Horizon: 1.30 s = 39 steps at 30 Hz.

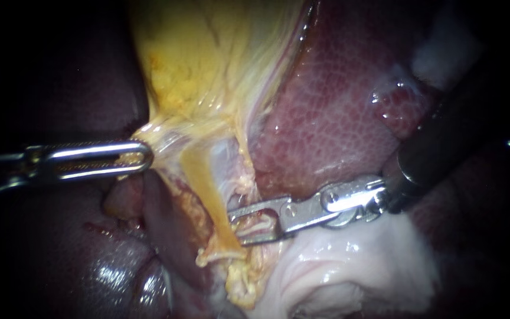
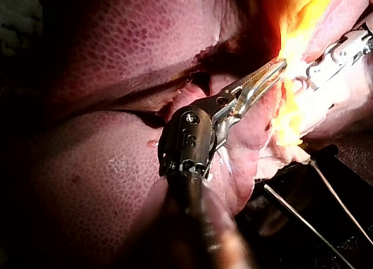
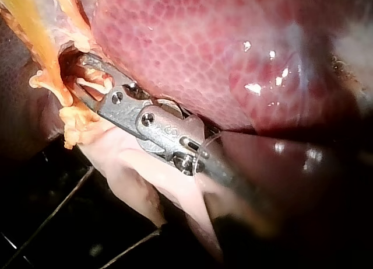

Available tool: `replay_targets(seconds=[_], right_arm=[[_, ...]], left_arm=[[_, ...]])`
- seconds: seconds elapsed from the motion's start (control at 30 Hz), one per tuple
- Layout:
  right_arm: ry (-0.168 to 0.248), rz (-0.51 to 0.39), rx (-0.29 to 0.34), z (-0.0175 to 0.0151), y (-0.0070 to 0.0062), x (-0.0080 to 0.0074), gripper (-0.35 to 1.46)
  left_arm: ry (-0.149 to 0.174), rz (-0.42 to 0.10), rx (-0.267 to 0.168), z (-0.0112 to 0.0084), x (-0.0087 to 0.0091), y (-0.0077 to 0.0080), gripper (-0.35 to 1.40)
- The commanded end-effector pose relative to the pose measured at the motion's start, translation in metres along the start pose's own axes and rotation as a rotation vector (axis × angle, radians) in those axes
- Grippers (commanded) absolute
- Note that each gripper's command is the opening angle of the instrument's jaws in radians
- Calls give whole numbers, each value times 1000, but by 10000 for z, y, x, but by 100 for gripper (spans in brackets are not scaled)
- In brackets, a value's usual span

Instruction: Clipping second clip left tube

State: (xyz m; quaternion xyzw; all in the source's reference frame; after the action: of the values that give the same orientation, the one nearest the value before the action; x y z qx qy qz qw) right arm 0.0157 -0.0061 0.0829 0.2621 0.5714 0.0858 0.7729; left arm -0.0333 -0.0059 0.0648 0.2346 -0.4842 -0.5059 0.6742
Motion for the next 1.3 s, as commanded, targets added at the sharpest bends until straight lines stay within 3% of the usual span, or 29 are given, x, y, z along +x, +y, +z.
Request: replay_targets(seconds=[0.03,0.23,0.47,0.8,1.03,1.3], right_arm=[[0,0,-1,0,0,0,14],[1,1,2,-5,0,1,15],[5,15,16,-33,0,11,35],[10,33,33,-61,-6,23,39],[13,50,28,-49,-5,24,41],[23,93,9,-12,5,8,50]], left_arm=[[0,0,0,0,0,0,-35],[0,0,0,0,0,0,-35],[0,0,0,-1,0,-1,-35],[0,0,0,-1,0,-1,-35],[0,0,0,0,0,-1,-35],[0,0,-1,1,0,-1,-35]])
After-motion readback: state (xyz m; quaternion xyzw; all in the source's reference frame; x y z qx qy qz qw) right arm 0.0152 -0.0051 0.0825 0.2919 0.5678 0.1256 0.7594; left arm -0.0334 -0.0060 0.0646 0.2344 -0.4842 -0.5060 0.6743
